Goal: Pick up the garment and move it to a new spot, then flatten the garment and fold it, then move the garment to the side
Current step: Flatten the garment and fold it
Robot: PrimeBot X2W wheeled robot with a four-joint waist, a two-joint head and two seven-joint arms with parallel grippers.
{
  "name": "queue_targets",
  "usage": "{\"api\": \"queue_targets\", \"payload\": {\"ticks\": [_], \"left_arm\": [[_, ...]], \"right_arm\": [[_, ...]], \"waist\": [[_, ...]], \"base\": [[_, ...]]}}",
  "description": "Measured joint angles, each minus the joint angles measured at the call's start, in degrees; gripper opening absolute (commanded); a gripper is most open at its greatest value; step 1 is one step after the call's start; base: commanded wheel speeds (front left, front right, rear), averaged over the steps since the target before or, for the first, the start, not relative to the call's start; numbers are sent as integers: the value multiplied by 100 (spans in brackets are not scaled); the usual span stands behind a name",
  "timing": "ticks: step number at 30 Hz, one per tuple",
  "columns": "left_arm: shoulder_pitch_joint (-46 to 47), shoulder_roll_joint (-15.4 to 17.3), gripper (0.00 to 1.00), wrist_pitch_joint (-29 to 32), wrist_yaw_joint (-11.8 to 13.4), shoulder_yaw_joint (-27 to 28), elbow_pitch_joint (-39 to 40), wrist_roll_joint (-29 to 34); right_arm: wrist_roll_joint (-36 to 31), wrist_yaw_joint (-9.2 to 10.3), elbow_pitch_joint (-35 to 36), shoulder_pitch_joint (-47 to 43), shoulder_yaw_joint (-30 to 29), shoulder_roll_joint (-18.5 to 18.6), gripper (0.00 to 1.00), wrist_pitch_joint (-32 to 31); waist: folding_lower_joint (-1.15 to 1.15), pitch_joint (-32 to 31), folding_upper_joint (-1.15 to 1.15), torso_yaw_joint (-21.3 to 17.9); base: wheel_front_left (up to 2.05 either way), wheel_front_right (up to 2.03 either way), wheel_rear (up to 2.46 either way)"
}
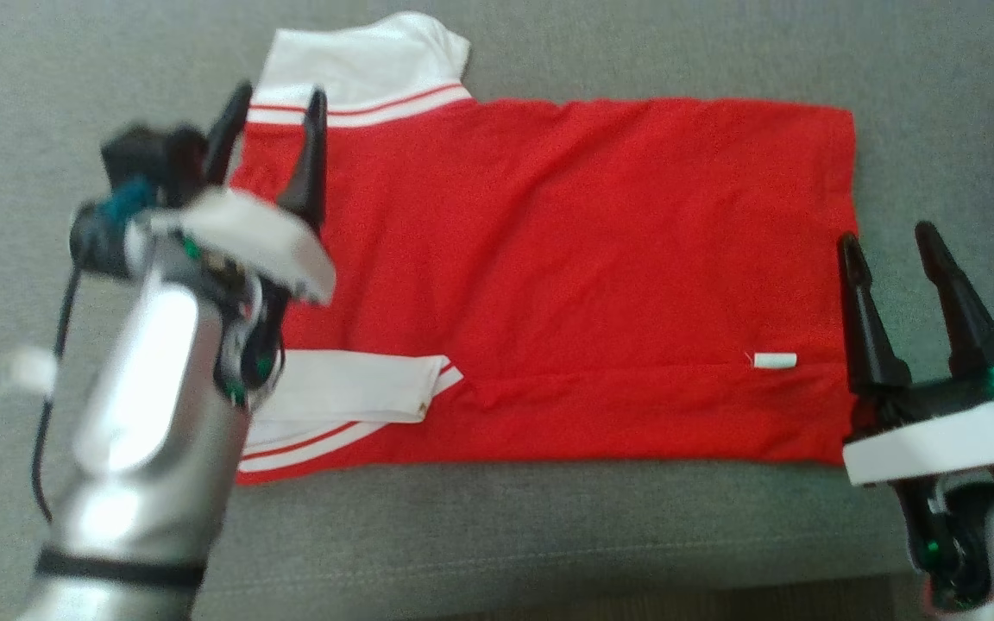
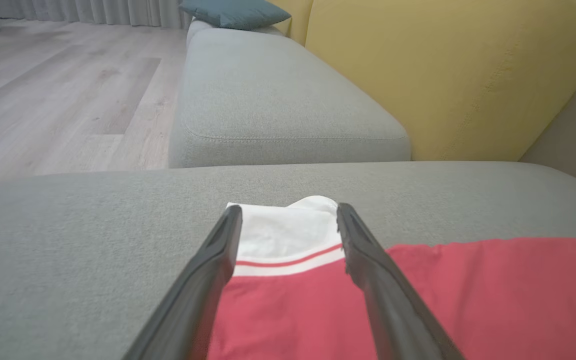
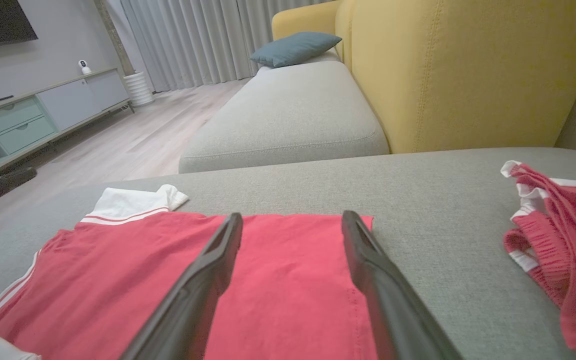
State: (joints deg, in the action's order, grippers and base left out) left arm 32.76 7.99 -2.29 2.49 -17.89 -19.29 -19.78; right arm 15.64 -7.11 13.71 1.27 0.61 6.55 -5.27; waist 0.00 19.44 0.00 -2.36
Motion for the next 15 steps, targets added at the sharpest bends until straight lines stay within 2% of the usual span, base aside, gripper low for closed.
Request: {"api": "queue_targets", "payload": {"ticks": [7,13,15], "left_arm": [[1553,-80,100,9,-307,-3,-1984,5],[2353,-73,100,-108,-409,-9,-3352,18],[2462,-70,100,-82,-408,-32,-3571,55]], "right_arm": [[87,0,-176,311,220,34,100,119],[162,0,-344,443,326,56,100,200],[165,0,-354,452,336,62,100,200]], "waist": [[0,491,0,-299],[1,775,0,-518],[0,812,0,-541]], "base": [[0,0,0],[0,0,0],[0,0,0]]}}
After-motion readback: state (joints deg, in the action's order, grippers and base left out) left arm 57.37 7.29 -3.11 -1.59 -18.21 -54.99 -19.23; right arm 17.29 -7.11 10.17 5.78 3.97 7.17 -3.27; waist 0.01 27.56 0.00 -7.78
